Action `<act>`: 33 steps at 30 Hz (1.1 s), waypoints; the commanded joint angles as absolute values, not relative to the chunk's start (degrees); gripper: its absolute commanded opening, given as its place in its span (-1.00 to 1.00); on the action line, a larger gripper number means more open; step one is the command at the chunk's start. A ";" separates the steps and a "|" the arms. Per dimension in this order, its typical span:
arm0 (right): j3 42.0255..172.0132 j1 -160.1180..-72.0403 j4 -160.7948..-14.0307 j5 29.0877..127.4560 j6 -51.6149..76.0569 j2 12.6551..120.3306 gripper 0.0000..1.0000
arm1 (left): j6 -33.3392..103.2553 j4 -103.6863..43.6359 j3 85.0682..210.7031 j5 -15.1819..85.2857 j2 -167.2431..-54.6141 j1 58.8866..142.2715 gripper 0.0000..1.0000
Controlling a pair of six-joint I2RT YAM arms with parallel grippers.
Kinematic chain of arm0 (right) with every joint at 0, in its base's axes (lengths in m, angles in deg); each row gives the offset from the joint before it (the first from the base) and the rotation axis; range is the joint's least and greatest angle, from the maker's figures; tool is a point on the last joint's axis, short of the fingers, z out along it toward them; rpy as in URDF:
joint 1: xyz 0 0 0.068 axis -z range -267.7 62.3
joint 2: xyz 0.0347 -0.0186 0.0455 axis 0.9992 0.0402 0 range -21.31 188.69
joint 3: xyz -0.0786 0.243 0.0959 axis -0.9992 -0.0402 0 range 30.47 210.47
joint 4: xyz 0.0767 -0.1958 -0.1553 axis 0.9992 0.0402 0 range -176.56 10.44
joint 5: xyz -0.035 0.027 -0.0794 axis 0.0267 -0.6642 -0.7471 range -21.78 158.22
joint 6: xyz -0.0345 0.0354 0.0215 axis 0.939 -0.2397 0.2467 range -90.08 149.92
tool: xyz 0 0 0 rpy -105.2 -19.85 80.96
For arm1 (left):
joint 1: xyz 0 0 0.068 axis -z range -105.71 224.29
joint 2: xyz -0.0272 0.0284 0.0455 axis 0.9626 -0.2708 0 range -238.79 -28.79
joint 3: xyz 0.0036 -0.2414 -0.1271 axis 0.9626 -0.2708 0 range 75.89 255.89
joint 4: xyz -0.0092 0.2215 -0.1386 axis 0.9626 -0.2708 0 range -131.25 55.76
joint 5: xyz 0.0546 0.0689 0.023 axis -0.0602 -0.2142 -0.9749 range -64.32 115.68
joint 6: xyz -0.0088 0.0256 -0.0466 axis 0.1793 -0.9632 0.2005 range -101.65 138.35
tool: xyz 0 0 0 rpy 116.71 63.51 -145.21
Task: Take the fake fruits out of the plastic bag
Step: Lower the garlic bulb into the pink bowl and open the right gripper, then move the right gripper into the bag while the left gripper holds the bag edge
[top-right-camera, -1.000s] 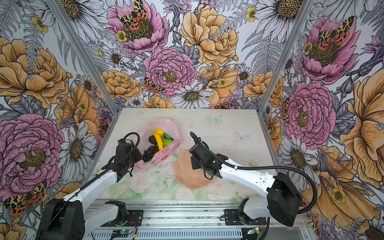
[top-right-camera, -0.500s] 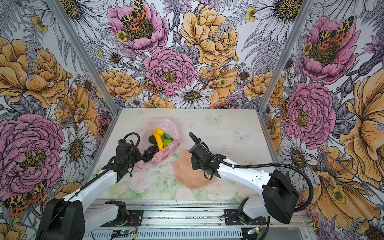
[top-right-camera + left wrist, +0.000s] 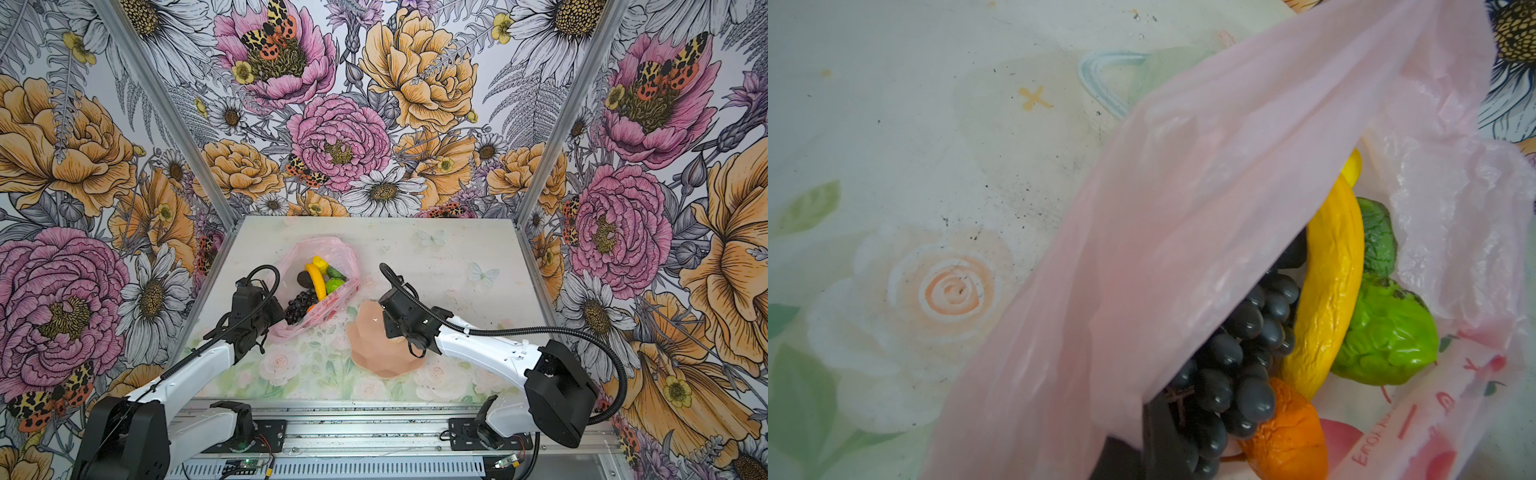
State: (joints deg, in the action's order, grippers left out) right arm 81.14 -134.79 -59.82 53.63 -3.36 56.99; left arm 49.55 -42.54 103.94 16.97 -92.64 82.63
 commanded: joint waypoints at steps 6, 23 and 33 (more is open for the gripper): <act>82.57 -133.63 -60.72 50.79 -1.94 57.15 0.25 | 49.90 -41.26 103.39 16.98 -92.91 82.20 -1.00; 89.52 -133.46 -60.28 47.22 1.11 58.53 0.46 | 50.39 -40.65 103.05 17.73 -93.26 82.23 -1.00; 103.04 -136.71 -63.47 52.32 2.93 70.28 0.45 | 48.40 -40.98 105.29 15.85 -95.17 87.15 -1.00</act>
State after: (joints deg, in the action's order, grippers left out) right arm 98.43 -135.62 -60.65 49.54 1.54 66.35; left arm 49.88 -41.69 103.70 17.08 -94.52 84.66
